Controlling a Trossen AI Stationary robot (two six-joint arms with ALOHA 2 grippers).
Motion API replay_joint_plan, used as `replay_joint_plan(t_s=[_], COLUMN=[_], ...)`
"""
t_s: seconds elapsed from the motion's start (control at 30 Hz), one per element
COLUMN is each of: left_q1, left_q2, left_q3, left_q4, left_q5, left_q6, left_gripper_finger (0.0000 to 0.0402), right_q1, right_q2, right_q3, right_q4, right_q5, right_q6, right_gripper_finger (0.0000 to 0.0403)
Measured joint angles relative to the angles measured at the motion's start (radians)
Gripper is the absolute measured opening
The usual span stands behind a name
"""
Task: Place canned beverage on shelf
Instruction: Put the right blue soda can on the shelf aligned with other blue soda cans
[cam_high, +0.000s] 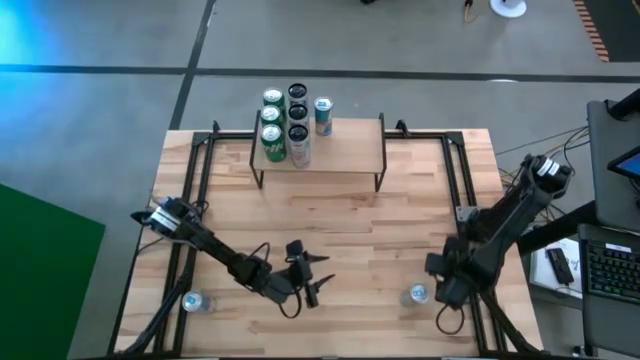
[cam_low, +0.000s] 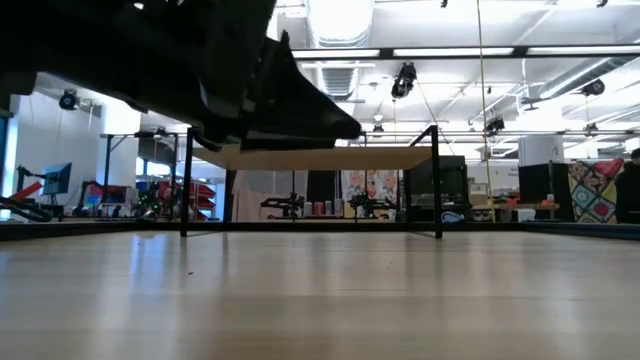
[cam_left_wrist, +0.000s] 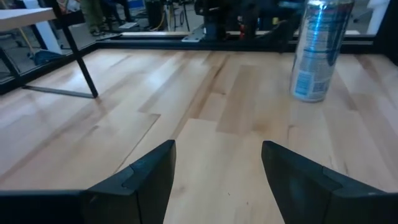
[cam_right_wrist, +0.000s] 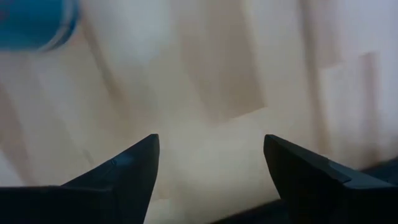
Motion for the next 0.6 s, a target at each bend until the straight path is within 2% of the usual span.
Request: replay_joint_plan(t_s=[0.17, 0.37, 0.47, 0.6], left_q1=[-0.012, -0.025, -0.043, -0.058], left_q2=[-0.003, -0.003, -0.003, -0.004], left_q3=[0.000, 0.000, 0.000, 0.000], left_q4=[0.007, 0.005, 0.011, 0.023], left_q5=[-0.010, -0.010, -0.014, -0.026], left_q6=[-0.031, -0.076, -0.087, -0.089], left_gripper_finger=[0.0224, 0.0224, 0.0224, 0.0224], right_q1=[0.061, 0.068, 0.067, 0.067], right_q2=[0.054, 0.081, 0.078, 0.048], right_q3=[0.009, 0.009, 0.009, 0.009], right_q4=[0.159, 0.307, 0.330, 0.358], right_q5=[0.002, 0.069, 0.133, 0.272], right_q6=[-0.001, -0.092, -0.113, -0.109], right_gripper_finger=[0.0262, 0.0254, 0.0254, 0.0253])
